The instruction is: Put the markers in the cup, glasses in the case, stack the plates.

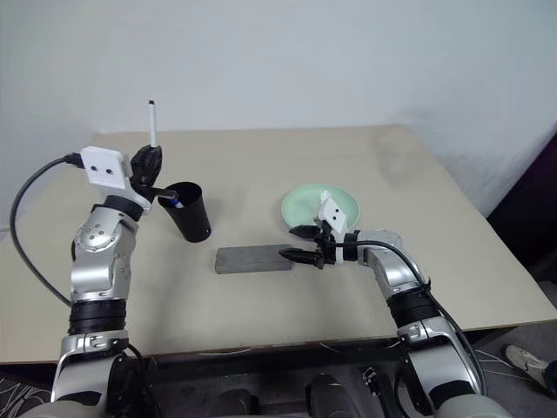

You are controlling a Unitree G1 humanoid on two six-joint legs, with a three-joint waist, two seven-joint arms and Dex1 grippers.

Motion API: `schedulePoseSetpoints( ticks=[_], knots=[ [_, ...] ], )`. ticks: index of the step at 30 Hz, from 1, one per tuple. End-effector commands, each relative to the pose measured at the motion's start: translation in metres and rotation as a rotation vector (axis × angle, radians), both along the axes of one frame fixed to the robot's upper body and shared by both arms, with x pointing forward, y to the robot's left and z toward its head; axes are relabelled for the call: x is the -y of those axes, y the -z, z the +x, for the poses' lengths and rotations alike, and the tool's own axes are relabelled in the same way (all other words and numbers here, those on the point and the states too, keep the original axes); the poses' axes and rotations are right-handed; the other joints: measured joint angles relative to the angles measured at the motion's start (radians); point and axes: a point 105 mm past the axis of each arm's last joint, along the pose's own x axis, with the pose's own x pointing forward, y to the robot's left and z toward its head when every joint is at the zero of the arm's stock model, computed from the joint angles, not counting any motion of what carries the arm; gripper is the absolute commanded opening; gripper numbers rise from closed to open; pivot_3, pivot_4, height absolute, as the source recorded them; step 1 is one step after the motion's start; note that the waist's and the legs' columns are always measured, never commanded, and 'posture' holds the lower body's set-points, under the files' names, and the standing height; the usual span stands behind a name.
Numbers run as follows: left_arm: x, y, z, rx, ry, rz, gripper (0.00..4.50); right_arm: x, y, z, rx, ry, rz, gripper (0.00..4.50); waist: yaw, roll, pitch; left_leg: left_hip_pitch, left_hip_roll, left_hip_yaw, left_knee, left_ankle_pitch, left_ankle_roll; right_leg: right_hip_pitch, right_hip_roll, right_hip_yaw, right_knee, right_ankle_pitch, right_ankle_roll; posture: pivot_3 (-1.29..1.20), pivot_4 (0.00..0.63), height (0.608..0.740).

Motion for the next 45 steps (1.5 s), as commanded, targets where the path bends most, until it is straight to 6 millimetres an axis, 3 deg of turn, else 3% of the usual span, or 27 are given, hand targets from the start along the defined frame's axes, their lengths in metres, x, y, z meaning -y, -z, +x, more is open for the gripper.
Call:
schedulePoseSetpoints(
  ticks=[1, 9, 23, 31, 40, 45],
  knots=[
    [0.01, -0.008, 0.004, 0.06, 0.034, 0.001, 0.1, 0.0, -0.023, 0.007, 0.082, -0.002, 0.024, 3.4, 0.0, 0.0, 0.0, 0.0, 0.0, 0.0, 0.0, 0.0, 0.0, 0.0, 0.0, 0.0, 0.0, 0.0, 0.0, 0.0, 0.0, 0.74],
    [0.012, 0.023, 0.01, 0.01, 0.038, -0.028, 0.1, 0.001, -0.023, 0.007, 0.086, 0.006, 0.024, 3.4, 0.0, 0.0, 0.0, 0.0, 0.0, 0.0, 0.0, 0.0, 0.0, 0.0, 0.0, 0.0, 0.0, 0.0, 0.0, 0.0, 0.0, 0.74],
    [0.01, 0.03, 0.014, 0.004, 0.027, -0.054, 0.1, -0.001, -0.023, 0.007, 0.092, 0.002, 0.027, 3.4, 0.0, 0.0, 0.0, 0.001, 0.0, 0.0, 0.0, 0.0, 0.0, 0.001, 0.0, 0.0, 0.001, 0.0, 0.0, 0.0, 0.0, 0.74],
    [0.012, 0.026, 0.014, 0.017, 0.032, -0.049, 2.78, -0.003, -0.023, 0.007, 0.093, 0.0, 0.03, 3.4, 0.0, 0.0, 0.0, 0.001, 0.0, -0.001, 0.0, 0.0, 0.0, 0.001, 0.001, 0.0, 0.001, 0.0, 0.0, 0.0, 0.0, 0.74],
    [0.012, 0.02, 0.015, 0.029, 0.036, -0.045, 2.78, -0.004, -0.022, 0.007, 0.093, 0.003, 0.032, 3.4, 0.0, 0.0, 0.0, 0.001, 0.0, -0.001, 0.0, 0.0, 0.0, 0.001, 0.001, 0.0, 0.001, 0.0, 0.0, 0.0, 0.0, 0.74],
    [0.012, 0.007, 0.015, 0.068, 0.048, -0.05, 2.78, -0.003, -0.023, 0.007, 0.093, 0.004, 0.033, 3.4, 0.0, 0.0, 0.0, 0.0, 0.0, -0.001, 0.0, 0.0, 0.0, 0.0, 0.0, 0.0, 0.0, 0.0, 0.0, 0.0, 0.0, 0.74]
  ],
)
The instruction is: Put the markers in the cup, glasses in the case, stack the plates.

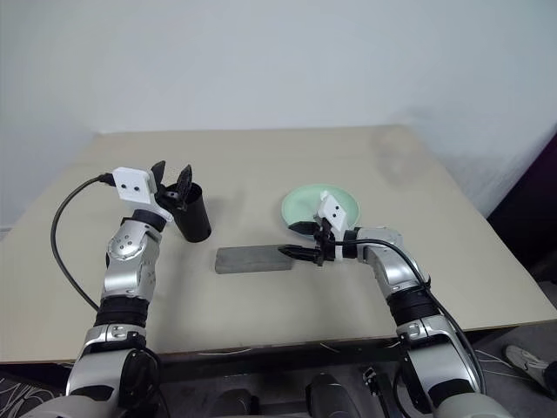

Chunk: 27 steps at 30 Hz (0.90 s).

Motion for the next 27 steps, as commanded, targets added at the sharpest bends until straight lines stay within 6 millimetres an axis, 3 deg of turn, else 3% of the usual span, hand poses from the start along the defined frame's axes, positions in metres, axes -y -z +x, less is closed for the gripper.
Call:
schedulePoseSetpoints(
  ticks=[1, 9, 13, 16, 21, 27],
  knots=[
    [0.002, -0.033, 0.001, 0.099, 0.02, -0.003, 2.78, -0.002, -0.017, 0.005, 0.061, -0.003, 0.025, 3.4, 0.0, 0.0, 0.0, 0.0, 0.0, 0.0, 0.0, 0.0, 0.0, 0.0, 0.0, 0.0, 0.0, 0.0, 0.0, 0.0, 0.0, 0.74],
    [-0.005, -0.076, -0.011, 0.198, 0.086, -0.013, 2.78, 0.002, -0.018, 0.005, 0.058, 0.001, 0.023, 3.4, -0.001, 0.0, 0.0, 0.0, 0.0, 0.0, 0.0, 0.0, 0.0, 0.0, 0.0, 0.0, 0.0, 0.0, 0.0, 0.0, 0.0, 0.74],
    [-0.01, -0.082, -0.026, 0.189, 0.136, 0.078, 2.78, 0.008, -0.018, 0.005, 0.053, 0.009, 0.022, 3.4, -0.002, 0.0, 0.0, 0.0, 0.0, 0.0, -0.001, 0.0, 0.0, -0.001, 0.0, 0.0, 0.0, 0.0, 0.0, 0.0, 0.0, 0.74],
    [-0.025, -0.075, -0.049, 0.116, 0.212, 0.169, 2.78, 0.014, -0.02, 0.007, 0.035, 0.022, 0.031, 3.4, -0.011, 0.0, 0.0, 0.0, 0.001, 0.0, -0.002, 0.0, 0.0, -0.001, 0.0, 0.0, 0.0, 0.0, 0.0, 0.0, 0.0, 0.74],
    [-0.032, -0.057, -0.077, 0.004, 0.281, 0.231, 2.78, 0.027, -0.021, 0.01, 0.004, 0.038, 0.045, 3.4, -0.007, 0.001, 0.0, 0.0, 0.001, 0.001, -0.003, 0.0, 0.0, -0.002, 0.0, 0.0, 0.0, 0.0, 0.0, 0.0, 0.0, 0.74],
    [-0.035, -0.001, -0.112, -0.192, 0.323, 0.241, 2.78, 0.061, -0.008, 0.013, -0.026, 0.116, -0.013, 3.4, -0.006, 0.001, 0.001, 0.001, 0.001, 0.001, -0.002, 0.0, 0.0, -0.001, -0.002, -0.001, -0.001, -0.001, 0.0, 0.0, 0.0, 0.74]
  ],
)
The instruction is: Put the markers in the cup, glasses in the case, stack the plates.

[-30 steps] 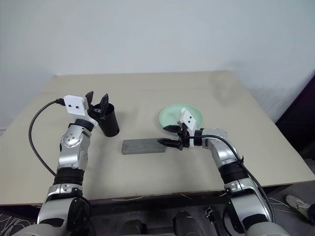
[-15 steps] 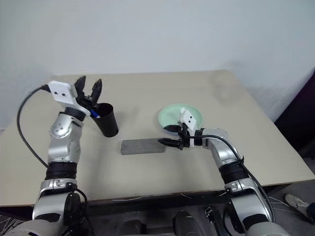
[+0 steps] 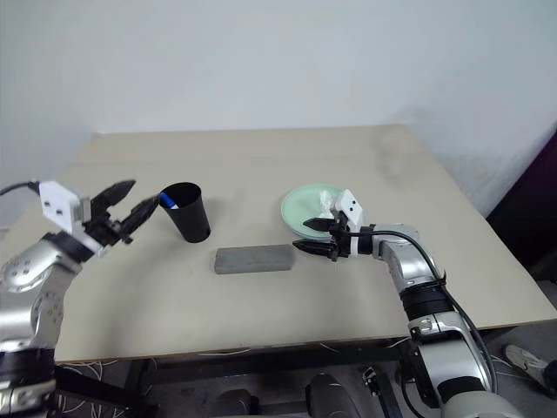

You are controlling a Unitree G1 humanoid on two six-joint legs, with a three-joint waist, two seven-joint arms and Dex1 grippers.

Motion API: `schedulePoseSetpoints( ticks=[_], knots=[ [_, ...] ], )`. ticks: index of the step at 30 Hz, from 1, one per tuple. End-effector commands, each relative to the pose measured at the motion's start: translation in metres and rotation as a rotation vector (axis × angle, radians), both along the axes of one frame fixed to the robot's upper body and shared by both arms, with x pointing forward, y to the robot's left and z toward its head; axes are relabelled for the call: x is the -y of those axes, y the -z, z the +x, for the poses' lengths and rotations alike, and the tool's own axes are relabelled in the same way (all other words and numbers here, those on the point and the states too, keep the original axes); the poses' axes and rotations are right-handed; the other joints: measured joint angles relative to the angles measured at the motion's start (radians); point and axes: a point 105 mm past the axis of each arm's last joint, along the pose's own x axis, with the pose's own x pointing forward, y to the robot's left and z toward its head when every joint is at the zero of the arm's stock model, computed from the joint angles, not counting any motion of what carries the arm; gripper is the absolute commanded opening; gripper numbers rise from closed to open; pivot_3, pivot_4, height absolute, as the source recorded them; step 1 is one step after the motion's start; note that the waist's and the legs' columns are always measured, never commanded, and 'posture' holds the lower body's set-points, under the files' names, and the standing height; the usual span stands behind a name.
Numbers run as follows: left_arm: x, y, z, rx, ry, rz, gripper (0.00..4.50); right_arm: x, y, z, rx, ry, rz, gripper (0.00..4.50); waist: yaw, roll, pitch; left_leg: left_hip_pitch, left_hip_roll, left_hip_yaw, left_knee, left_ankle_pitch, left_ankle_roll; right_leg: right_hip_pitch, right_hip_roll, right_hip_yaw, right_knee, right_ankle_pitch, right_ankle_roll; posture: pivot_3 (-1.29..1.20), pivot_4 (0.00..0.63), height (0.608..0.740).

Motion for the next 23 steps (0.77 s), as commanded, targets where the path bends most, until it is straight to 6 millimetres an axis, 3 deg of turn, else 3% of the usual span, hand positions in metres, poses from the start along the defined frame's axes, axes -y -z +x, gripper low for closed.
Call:
schedulePoseSetpoints(
  ticks=[1, 5, 14, 23],
  knots=[
    [0.003, 0.009, -0.014, -0.02, 0.013, 0.016, 2.78, 0.027, -0.009, 0.005, 0.029, 0.059, 0.008, 3.4, 0.0, 0.0, 0.0, 0.0, 0.0, 0.0, 0.0, 0.0, 0.0, 0.0, 0.0, 0.0, 0.0, 0.0, 0.0, 0.0, 0.0, 0.74],
    [0.003, 0.038, -0.021, -0.075, -0.022, 0.011, 2.78, 0.051, -0.002, 0.006, 0.017, 0.111, -0.024, 3.4, 0.0, 0.0, 0.0, 0.0, 0.0, 0.0, 0.0, 0.0, 0.0, 0.0, 0.0, 0.0, 0.0, 0.0, 0.0, 0.0, 0.0, 0.74],
    [-0.001, 0.056, -0.009, -0.085, -0.067, -0.017, 2.78, 0.081, -0.001, 0.004, 0.031, 0.189, -0.046, 3.4, -0.002, 0.0, 0.0, 0.001, 0.0, 0.001, 0.001, 0.0, 0.0, 0.001, 0.002, 0.001, 0.0, 0.0, -0.001, 0.0, 0.0, 0.74],
    [0.012, 0.067, -0.016, -0.098, -0.055, -0.045, 2.78, 0.077, 0.003, -0.004, 0.021, 0.19, -0.056, 3.4, -0.004, 0.0, 0.0, 0.001, 0.0, 0.003, 0.0, 0.0, 0.0, 0.0, 0.002, 0.004, 0.001, 0.0, 0.0, 0.0, 0.0, 0.74]
  ],
)
